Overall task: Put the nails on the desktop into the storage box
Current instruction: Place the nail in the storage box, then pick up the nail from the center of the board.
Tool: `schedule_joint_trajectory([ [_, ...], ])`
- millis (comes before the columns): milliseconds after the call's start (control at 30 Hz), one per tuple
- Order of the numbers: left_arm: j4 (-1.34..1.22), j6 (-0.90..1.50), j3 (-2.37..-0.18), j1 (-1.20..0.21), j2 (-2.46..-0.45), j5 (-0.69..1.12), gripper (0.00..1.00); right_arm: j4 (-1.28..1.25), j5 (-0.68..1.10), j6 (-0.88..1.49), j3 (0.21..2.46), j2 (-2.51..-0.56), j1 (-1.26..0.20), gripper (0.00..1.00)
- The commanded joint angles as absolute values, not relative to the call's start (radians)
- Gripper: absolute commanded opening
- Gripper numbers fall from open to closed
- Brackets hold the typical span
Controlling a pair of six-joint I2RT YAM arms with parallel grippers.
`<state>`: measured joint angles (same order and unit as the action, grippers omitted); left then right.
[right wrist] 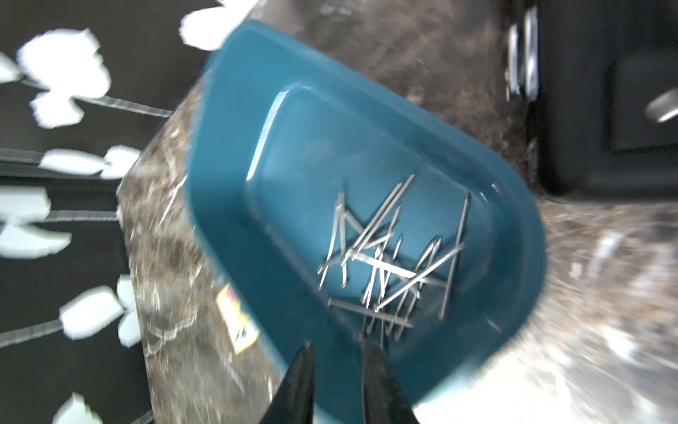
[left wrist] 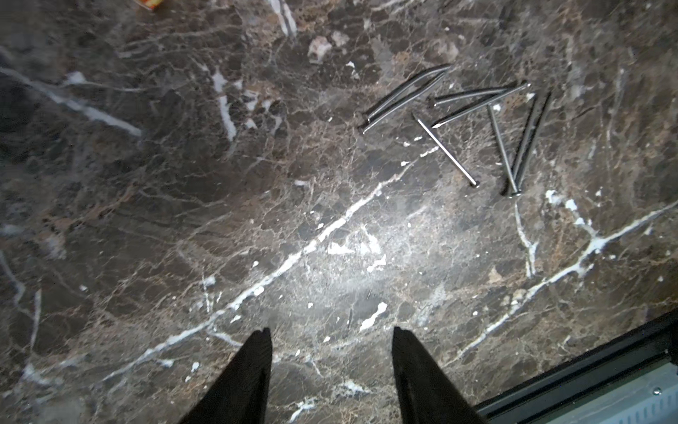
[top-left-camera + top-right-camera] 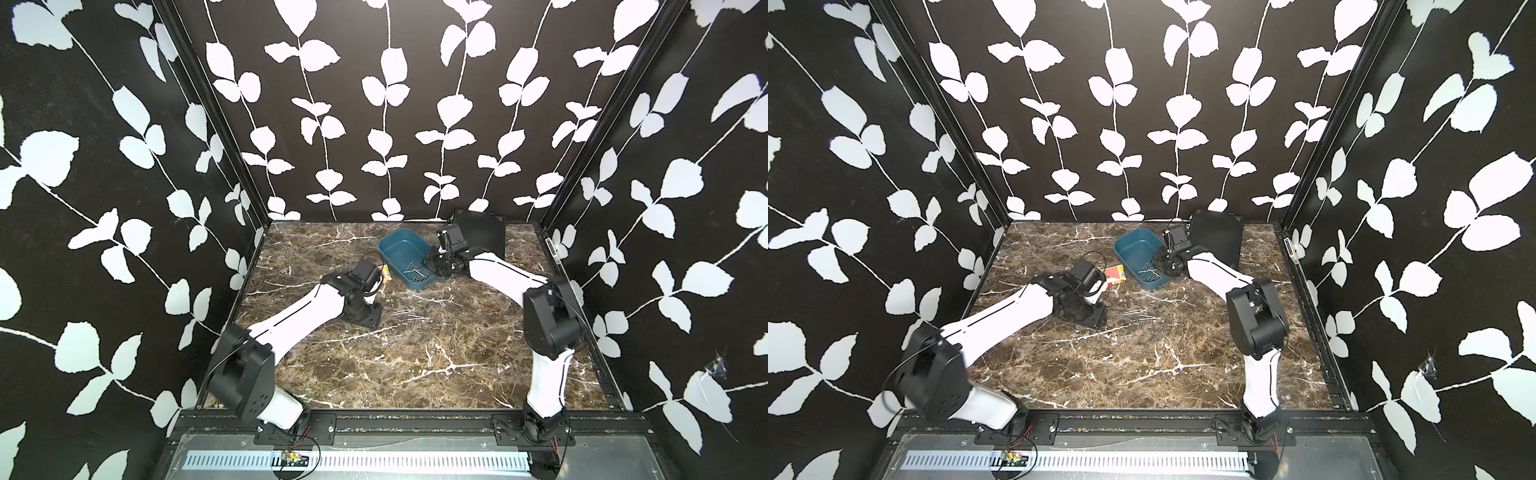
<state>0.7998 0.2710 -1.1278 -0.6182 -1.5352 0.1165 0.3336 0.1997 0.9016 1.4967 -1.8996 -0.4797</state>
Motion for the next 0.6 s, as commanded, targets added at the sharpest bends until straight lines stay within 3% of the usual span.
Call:
schedule_joint_trajectory([
  [0,0.739,0.25,-1.157,-0.612,-1.562,0.181,0.55,0.527,0.255,0.655,1.448,-1.778,-0.496,0.27],
  [167,0.661,0.347,-1.102,-0.61,-1.559,0.197,0.55,0.667,0.241,0.421,1.288,-1.672,-0.573,0.3],
  [300,0.615,0.439,-1.018,-0.586,-1.506,0.211,0.56,0.689,0.157,0.376,1.232,-1.687,-0.688,0.35],
  [567,0.592,0.555,-0.849,-0.494,-1.316,0.236,0.57,0.697,0.111,0.333,1.349,-1.844,-0.825,0.4],
])
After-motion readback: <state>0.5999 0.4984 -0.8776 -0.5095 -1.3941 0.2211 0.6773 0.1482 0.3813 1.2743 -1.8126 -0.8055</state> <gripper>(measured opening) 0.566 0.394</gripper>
